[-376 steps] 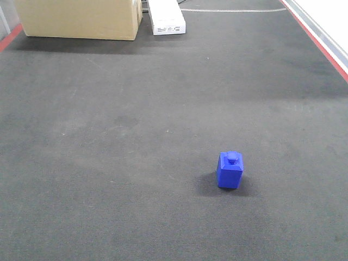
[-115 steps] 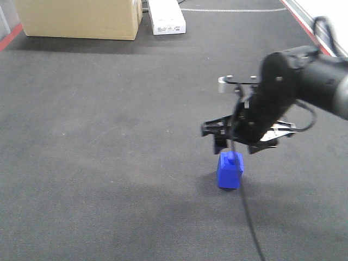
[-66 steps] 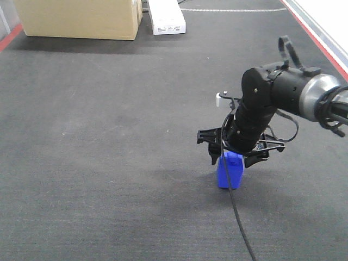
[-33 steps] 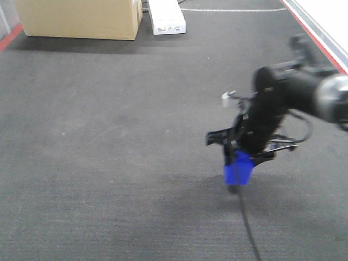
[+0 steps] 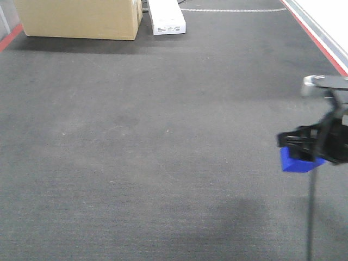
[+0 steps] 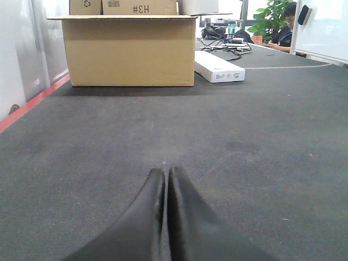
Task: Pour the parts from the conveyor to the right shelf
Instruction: 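Lift the blue block off the conveyor with the right gripper, then drive away from the conveyor holding the block in the right gripper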
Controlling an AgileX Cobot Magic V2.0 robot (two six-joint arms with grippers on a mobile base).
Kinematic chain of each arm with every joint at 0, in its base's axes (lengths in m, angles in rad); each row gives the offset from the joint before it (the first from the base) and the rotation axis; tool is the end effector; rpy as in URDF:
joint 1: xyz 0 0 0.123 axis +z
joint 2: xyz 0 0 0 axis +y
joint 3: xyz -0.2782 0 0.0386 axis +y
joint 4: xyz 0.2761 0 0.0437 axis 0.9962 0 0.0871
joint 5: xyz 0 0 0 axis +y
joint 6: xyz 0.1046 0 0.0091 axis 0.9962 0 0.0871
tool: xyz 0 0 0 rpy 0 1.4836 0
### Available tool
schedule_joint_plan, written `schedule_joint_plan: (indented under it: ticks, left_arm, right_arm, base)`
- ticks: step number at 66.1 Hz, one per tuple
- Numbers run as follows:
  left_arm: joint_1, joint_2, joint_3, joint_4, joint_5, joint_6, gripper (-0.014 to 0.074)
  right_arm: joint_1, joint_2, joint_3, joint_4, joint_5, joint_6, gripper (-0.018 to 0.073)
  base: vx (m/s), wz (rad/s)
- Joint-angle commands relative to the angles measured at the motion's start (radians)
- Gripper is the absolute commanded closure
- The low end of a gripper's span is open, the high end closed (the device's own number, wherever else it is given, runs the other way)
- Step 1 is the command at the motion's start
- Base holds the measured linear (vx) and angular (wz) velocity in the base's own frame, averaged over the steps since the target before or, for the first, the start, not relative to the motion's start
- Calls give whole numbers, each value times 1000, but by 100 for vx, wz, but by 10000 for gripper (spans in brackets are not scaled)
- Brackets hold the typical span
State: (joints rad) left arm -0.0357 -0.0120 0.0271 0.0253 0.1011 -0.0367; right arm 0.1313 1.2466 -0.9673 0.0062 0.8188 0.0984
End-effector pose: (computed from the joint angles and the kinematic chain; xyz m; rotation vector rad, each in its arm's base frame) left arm 0.1030 -0.0034 0.1947 0.0174 1.5998 -0.0347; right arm 0.2787 0.0373 0.2759 -0.0387 2.5842 0.0925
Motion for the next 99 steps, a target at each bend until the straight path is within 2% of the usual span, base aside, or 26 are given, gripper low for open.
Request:
schedule_joint_plan:
  ticks: [1, 19, 37, 54, 67, 99]
  left_arm:
    - [2, -14, -18, -6, -79, -8, 603]
    - [2, -14, -18, -6, -79, -8, 603]
    - [2, -14, -18, -6, -79, -8, 603]
    - [2, -14, -18, -6, -79, -8, 603]
    - [2, -12, -20, -6, -79, -8, 603]
    - [2, -12, -20, -6, -79, -8, 603]
  right_arm:
    - [-5, -141, 44, -22, -97, -20, 565]
    - [-5, -511, 230, -72, -175, -18, 564]
    - [-5, -896, 419, -46, -265, -74, 564]
    - [-5, -1241, 584, -44, -341, -74, 564]
    - [-5, -1252, 609, -41, -387, -73, 564]
    - [-5, -1251, 609, -41, -383, -73, 564]
  base:
    - [0, 0]
    - [0, 0]
    - [0, 0]
    - [0, 0]
    - [0, 0]
    - [0, 0]
